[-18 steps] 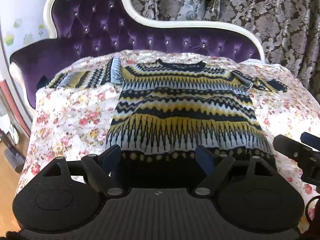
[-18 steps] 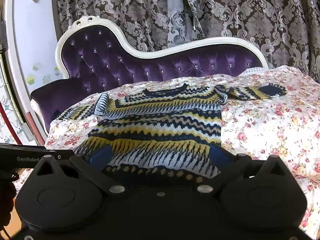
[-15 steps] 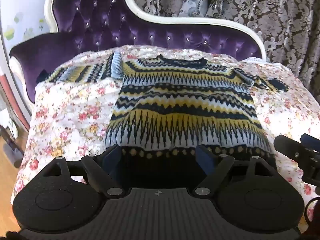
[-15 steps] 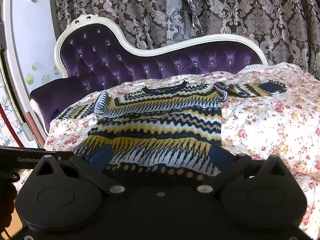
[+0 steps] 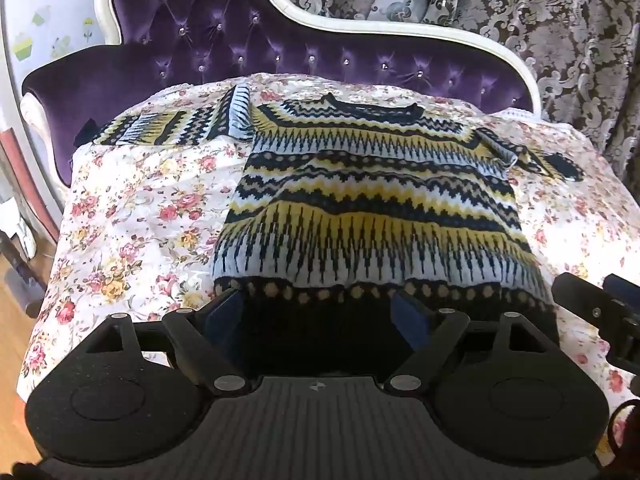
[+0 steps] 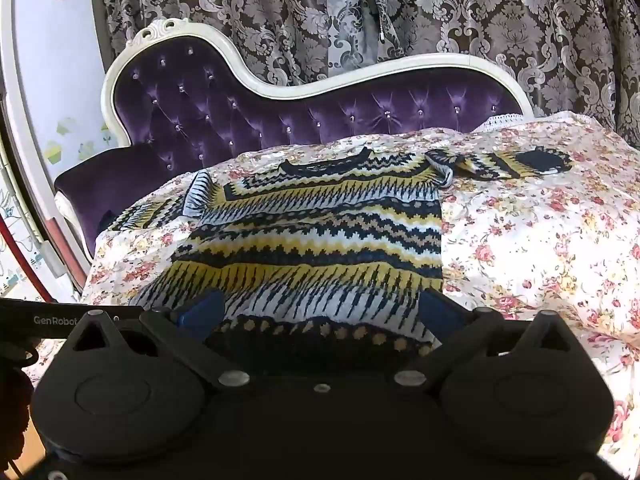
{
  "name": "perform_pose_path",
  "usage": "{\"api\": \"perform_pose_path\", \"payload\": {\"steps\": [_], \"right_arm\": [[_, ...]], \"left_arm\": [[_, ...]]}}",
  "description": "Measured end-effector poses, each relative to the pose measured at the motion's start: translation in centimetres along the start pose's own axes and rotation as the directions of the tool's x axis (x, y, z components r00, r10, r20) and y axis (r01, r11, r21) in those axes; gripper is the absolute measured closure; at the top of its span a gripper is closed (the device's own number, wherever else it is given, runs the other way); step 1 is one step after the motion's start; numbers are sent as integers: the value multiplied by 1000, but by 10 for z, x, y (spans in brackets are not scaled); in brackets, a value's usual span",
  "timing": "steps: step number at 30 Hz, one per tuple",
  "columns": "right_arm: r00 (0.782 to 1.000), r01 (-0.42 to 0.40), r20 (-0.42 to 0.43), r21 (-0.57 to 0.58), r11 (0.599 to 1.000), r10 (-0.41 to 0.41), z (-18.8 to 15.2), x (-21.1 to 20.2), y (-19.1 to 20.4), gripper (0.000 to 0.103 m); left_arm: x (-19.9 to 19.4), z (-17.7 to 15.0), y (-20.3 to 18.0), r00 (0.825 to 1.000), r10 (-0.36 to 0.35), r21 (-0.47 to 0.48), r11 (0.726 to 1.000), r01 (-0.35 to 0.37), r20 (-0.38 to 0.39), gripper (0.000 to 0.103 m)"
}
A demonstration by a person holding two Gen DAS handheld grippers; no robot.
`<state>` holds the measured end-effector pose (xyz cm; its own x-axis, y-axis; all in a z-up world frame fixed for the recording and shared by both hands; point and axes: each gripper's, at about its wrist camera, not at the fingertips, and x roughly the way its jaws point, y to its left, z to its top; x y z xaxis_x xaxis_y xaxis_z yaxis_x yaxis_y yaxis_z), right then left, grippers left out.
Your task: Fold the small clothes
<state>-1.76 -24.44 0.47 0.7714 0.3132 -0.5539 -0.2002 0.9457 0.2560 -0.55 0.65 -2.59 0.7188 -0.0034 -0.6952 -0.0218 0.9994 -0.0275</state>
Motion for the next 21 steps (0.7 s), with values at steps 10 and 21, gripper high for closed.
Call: {"api": "perform_pose_path", "payload": {"steps": [10, 21], "right_arm": [[999, -7, -41, 24, 1000, 8, -1, 4, -2, 0], [998, -9, -67, 38, 999, 11, -2, 6, -3, 0]], "left_arm": [[1, 12, 2, 1000, 2, -6, 1000, -2, -29, 22], [4, 13, 2, 999, 5, -4, 1000, -6, -49, 22]]}}
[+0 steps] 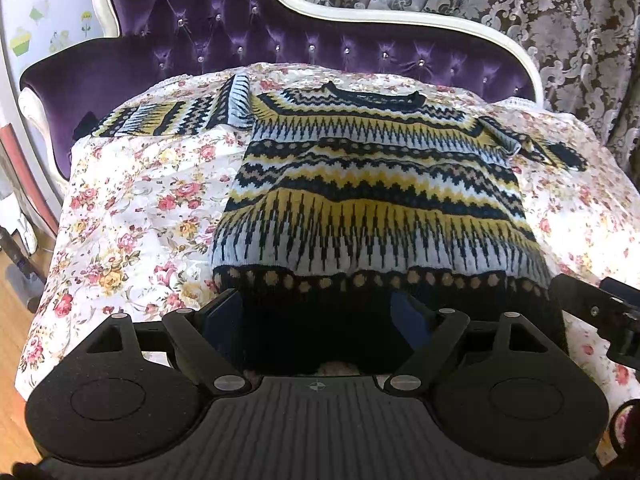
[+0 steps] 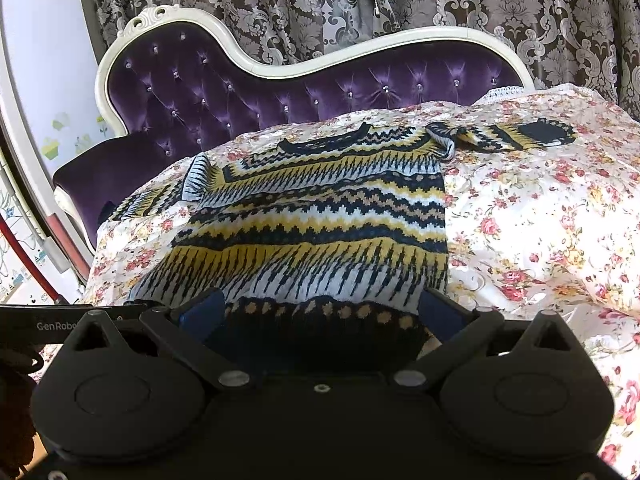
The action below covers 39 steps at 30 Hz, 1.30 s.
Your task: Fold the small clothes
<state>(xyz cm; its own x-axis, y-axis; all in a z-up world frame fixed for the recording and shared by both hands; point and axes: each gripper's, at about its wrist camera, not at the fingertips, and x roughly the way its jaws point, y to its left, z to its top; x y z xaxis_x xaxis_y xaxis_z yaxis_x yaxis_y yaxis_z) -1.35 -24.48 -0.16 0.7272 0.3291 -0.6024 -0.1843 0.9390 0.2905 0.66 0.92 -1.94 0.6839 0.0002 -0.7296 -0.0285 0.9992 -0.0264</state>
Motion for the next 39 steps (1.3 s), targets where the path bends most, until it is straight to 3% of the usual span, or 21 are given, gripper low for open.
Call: {"api": "perform_pose_path", "payload": {"steps": [33, 39], "right_arm": [[997, -29, -73, -2, 1000, 29, -6, 14, 4, 0], [988, -56, -148, -94, 994, 42, -9, 25, 14, 1]], "left_arm": [[13, -2, 8, 999, 8, -26, 1000, -9, -48, 22], [18, -1, 15, 998, 20, -35, 999, -22, -55, 22]]}}
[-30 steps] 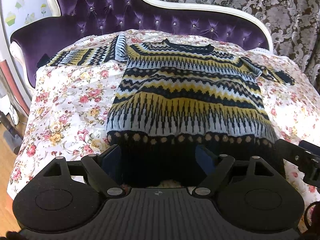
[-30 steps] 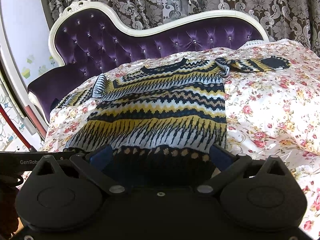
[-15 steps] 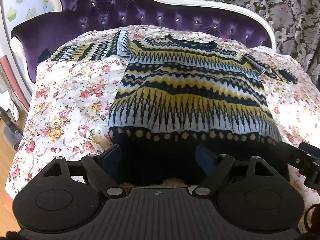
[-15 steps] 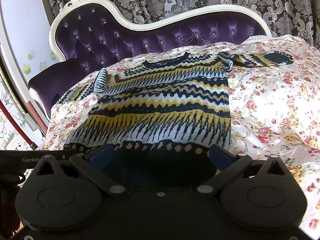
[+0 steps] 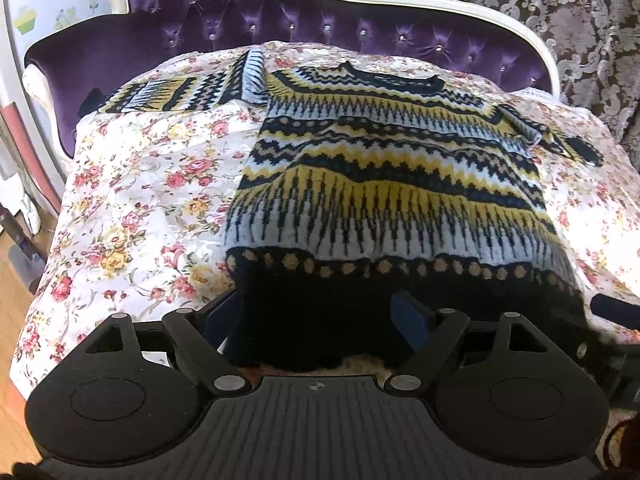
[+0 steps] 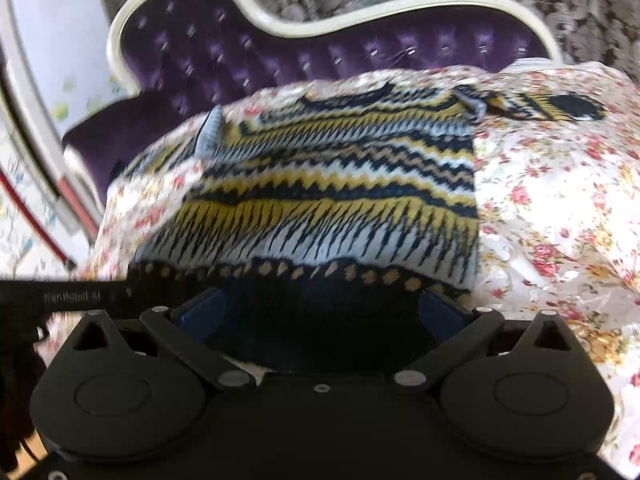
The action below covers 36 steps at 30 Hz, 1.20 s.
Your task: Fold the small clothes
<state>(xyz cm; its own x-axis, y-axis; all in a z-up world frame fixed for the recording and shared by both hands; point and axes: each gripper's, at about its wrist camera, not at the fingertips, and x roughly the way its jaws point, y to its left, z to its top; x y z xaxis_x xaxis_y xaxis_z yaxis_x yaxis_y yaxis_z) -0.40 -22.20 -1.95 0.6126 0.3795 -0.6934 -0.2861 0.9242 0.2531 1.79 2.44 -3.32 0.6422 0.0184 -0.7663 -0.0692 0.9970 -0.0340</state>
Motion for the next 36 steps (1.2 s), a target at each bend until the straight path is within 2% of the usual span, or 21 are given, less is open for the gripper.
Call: {"api": "perform_pose_path", "payload": {"steps": [6, 8, 11, 14, 16, 19, 21, 23, 25, 26, 28, 31, 36], "right_arm": [[999, 5, -35, -229, 973, -14, -7, 12, 29, 2], [999, -8, -35, -285, 959, -2, -7, 15, 36, 17], [999, -26, -40, -371, 928, 12, -6, 22, 47, 22], [998, -44, -50, -465, 884, 23, -7, 30, 58, 32], [997, -64, -65, -524, 849, 36, -8, 35, 65, 33], [993, -104, -100, -597, 796, 55, -12, 43, 73, 40], [988, -147, -125, -604, 784, 89, -10, 46, 73, 49], [979, -197, -157, -590, 783, 128, -6, 49, 70, 69], [978, -200, -165, -580, 790, 127, -3, 51, 68, 85], [978, -200, -166, -578, 792, 125, -2, 50, 67, 89], [967, -244, -202, -540, 806, 157, 1, 48, 60, 92], [936, -324, -277, -434, 840, 218, 8, 44, 46, 93], [897, -398, -346, -365, 842, 274, 9, 42, 39, 94]], "left_arm": [[7, 5, 14, 1000, 23, -28, 999, -23, -12, 22], [9, 8, 18, 1000, 28, -35, 999, -28, -12, 22], [11, 13, 22, 999, 39, -39, 998, -39, -11, 22], [13, 18, 26, 999, 46, -44, 998, -47, -10, 22], [13, 22, 29, 999, 48, -48, 998, -48, -8, 22], [14, 28, 31, 999, 47, -52, 998, -47, -4, 22], [14, 32, 31, 999, 45, -52, 998, -45, -1, 22], [15, 36, 30, 999, 41, -50, 998, -40, 3, 22], [16, 42, 29, 999, 31, -43, 999, -31, 7, 22], [16, 44, 28, 1000, 27, -38, 999, -26, 9, 22], [16, 50, 26, 1000, 15, -22, 1000, -15, 12, 22], [17, 60, 22, 1000, 5, 16, 1000, -5, 16, 22], [29, 85, 6, 1000, -16, 99, 995, 14, 20, 22]]}}
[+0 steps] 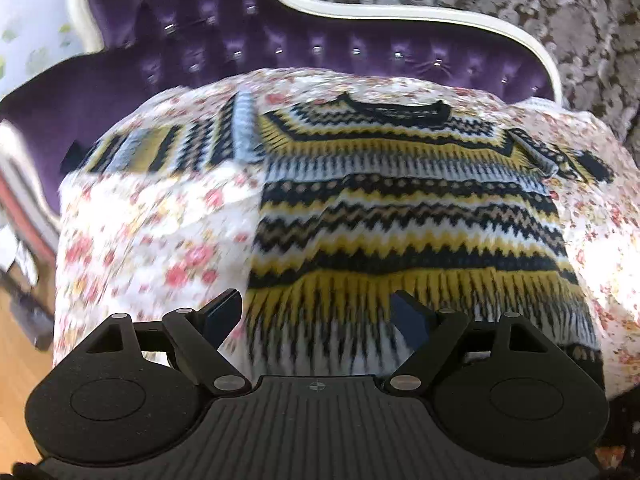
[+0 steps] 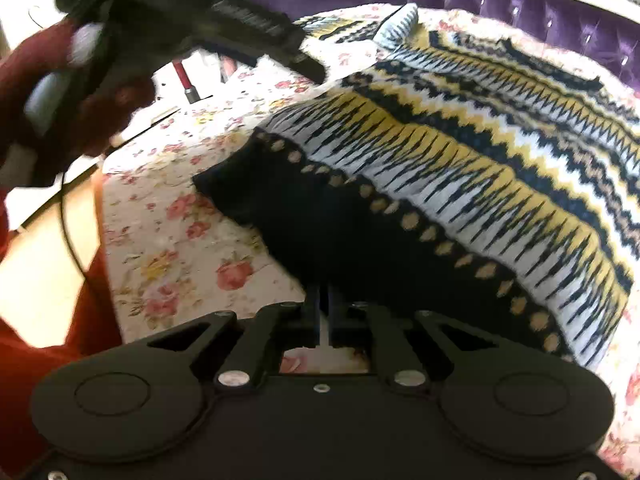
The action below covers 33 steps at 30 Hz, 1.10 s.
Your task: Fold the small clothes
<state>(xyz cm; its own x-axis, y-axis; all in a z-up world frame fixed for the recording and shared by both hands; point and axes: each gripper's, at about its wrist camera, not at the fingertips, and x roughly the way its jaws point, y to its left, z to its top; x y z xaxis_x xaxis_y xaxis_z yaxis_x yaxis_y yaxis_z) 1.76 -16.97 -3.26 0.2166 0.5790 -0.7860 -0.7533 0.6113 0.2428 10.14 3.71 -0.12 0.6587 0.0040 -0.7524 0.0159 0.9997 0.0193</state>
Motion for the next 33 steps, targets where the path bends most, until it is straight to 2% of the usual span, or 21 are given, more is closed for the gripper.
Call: {"api": "perform_pose_path", "payload": {"steps": [3, 4, 5, 7, 8, 10, 11, 14, 18, 21, 24, 29, 31, 33], "right_arm": [[1000, -20, 21, 43, 999, 19, 0, -5, -7, 85], [999, -25, 31, 63, 998, 23, 0, -7, -10, 75], [999, -28, 39, 81, 996, 25, 1, -11, -14, 56], [998, -34, 60, 122, 992, 26, 3, -18, -24, 36], [997, -40, 72, 141, 989, 30, 3, -23, -28, 32], [995, -53, 98, 190, 980, 35, 6, -31, -41, 32], [993, -59, 110, 214, 975, 36, 7, -34, -46, 27], [989, -73, 147, 295, 953, 30, 11, -47, -69, 24], [982, -64, 188, 392, 918, -11, 14, -64, -101, 23], [973, -5, 209, 451, 893, -101, 17, -79, -130, 18], [948, 106, 212, 493, 864, -237, 23, -92, -162, 14], [881, 284, 185, 531, 799, -436, 31, -101, -228, 8], [852, 317, 175, 578, 752, -493, 29, -102, -259, 6], [829, 322, 156, 651, 688, -537, 22, -104, -297, 6]], "left_arm": [[14, 22, -14, 999, -43, 53, 998, 42, 16, 22], [20, 29, -20, 998, -56, 71, 996, 55, 18, 22], [24, 34, -24, 997, -70, 84, 994, 68, 19, 22], [35, 44, -33, 994, -107, 102, 989, 103, 25, 22], [41, 51, -38, 992, -125, 102, 987, 122, 26, 22], [55, 60, -45, 985, -169, 91, 982, 166, 32, 22], [62, 64, -47, 982, -187, 82, 980, 184, 31, 22], [85, 68, -56, 975, -221, 59, 974, 220, 0, 22], [119, 55, -67, 979, -188, 72, 978, 194, -83, 22], [137, 42, -64, 981, -154, 58, 985, 162, -119, 22], [135, 34, -64, 988, -140, 71, 987, 145, -69, 20], [131, 24, -66, 991, -133, 63, 989, 134, -11, 17], [133, 22, -66, 992, -128, 61, 990, 128, 1, 14], [133, 20, -66, 992, -125, 53, 991, 124, 8, 13]]}}
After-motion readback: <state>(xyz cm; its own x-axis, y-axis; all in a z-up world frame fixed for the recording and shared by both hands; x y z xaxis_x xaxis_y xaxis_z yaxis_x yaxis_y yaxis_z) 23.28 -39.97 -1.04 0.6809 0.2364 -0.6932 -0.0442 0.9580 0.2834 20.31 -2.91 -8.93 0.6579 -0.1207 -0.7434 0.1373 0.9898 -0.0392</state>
